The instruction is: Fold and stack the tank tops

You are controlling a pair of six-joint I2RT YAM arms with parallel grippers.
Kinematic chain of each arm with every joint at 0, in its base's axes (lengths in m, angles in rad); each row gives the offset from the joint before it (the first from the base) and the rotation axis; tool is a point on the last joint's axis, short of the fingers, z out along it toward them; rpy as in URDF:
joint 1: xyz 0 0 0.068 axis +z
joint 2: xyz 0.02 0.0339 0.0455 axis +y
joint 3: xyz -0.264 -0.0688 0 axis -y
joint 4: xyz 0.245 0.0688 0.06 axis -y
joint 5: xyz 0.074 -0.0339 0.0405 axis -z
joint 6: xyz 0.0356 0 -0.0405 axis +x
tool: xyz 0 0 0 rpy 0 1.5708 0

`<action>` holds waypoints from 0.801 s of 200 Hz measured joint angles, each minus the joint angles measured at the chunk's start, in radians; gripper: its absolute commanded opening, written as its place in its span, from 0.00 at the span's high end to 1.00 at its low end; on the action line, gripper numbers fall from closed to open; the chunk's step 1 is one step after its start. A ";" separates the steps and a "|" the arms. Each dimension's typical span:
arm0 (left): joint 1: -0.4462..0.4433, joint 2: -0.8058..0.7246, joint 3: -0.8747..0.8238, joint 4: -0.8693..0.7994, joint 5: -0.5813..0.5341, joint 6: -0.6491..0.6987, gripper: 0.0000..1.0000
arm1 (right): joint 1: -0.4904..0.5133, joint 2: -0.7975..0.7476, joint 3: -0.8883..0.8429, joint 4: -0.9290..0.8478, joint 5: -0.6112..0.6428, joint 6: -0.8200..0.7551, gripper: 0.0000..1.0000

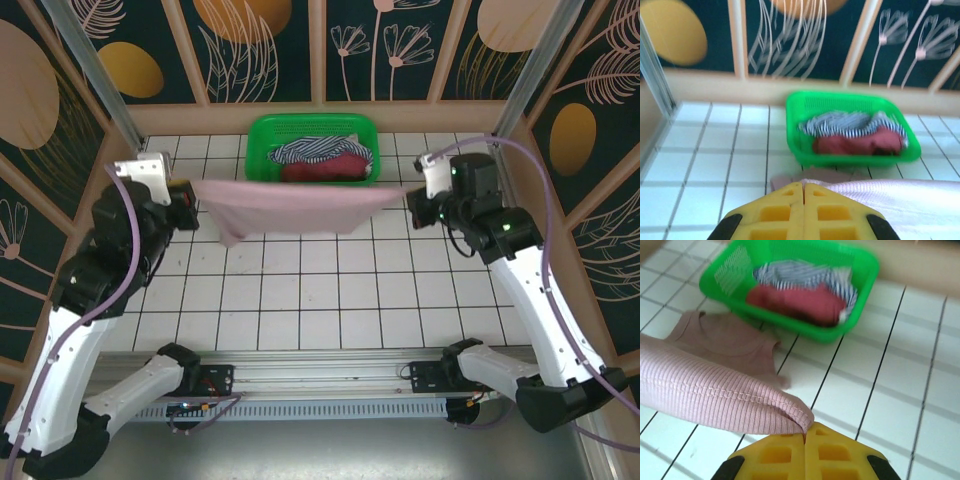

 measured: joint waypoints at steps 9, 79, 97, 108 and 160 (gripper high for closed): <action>0.000 -0.006 -0.008 -0.023 0.023 -0.021 1.00 | 0.000 -0.009 -0.014 -0.025 -0.016 0.022 1.00; 0.000 0.075 0.114 -0.001 -0.032 -0.016 1.00 | 0.012 0.016 0.080 0.131 -0.162 0.047 1.00; 0.001 0.088 0.184 0.063 -0.133 0.066 1.00 | 0.069 0.039 0.105 0.203 -0.194 0.040 1.00; 0.001 0.084 0.209 0.126 -0.217 0.136 1.00 | 0.124 0.056 0.121 0.235 -0.207 0.031 1.00; 0.001 0.125 0.348 0.540 -0.581 0.573 1.00 | 0.431 0.152 0.222 0.336 -0.221 0.010 1.00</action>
